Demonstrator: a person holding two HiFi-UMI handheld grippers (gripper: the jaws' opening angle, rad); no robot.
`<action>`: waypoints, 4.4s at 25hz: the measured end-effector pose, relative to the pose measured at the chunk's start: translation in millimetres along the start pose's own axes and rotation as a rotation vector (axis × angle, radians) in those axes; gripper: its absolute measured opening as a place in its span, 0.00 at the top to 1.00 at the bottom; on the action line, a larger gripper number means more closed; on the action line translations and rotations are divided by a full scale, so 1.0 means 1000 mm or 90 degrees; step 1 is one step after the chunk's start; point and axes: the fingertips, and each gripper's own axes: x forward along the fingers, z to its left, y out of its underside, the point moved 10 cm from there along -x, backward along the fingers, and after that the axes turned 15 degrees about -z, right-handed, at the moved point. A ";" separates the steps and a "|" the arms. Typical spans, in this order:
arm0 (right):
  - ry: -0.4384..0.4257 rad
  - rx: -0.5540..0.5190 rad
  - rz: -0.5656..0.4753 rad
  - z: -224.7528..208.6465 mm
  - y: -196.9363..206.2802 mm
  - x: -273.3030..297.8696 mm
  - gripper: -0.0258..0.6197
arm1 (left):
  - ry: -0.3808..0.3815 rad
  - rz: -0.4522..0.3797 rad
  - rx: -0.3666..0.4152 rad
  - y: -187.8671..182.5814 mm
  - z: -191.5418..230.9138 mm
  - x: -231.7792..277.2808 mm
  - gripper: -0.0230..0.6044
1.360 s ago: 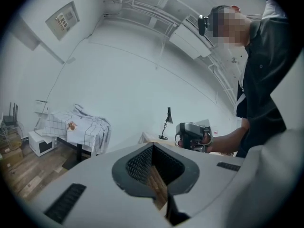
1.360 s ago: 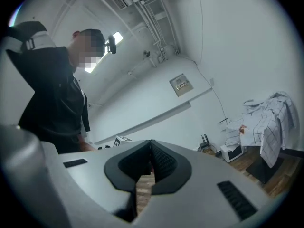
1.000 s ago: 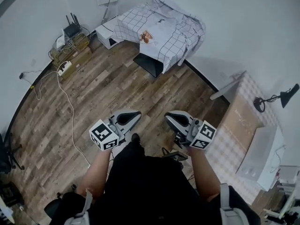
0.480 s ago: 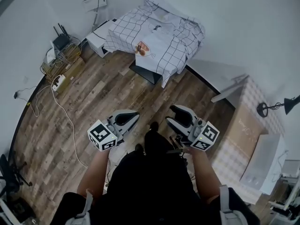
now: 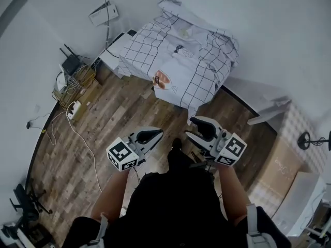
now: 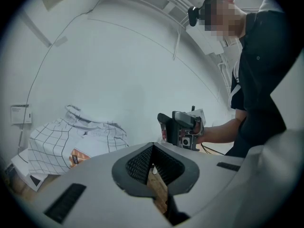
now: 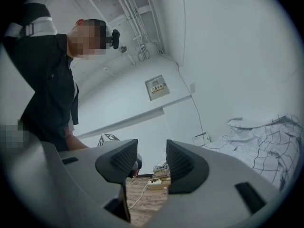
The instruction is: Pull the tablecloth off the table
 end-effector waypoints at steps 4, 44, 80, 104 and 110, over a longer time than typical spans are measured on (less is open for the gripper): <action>-0.007 0.004 0.013 -0.063 -0.013 0.021 0.68 | -0.013 0.006 0.002 -0.012 0.051 0.038 0.95; 0.269 -0.091 0.451 -0.468 0.054 0.208 0.54 | 0.337 0.332 0.143 -0.018 0.521 0.312 0.65; 0.218 -0.106 0.678 -0.491 0.129 0.193 0.91 | 0.402 0.533 0.280 0.059 0.526 0.335 0.81; 0.297 -0.159 0.551 -0.426 0.033 0.207 0.93 | 0.410 0.428 0.323 -0.038 0.483 0.314 0.94; 0.303 -0.190 0.533 -0.405 0.002 0.211 0.93 | 0.405 0.395 0.335 -0.066 0.465 0.312 0.94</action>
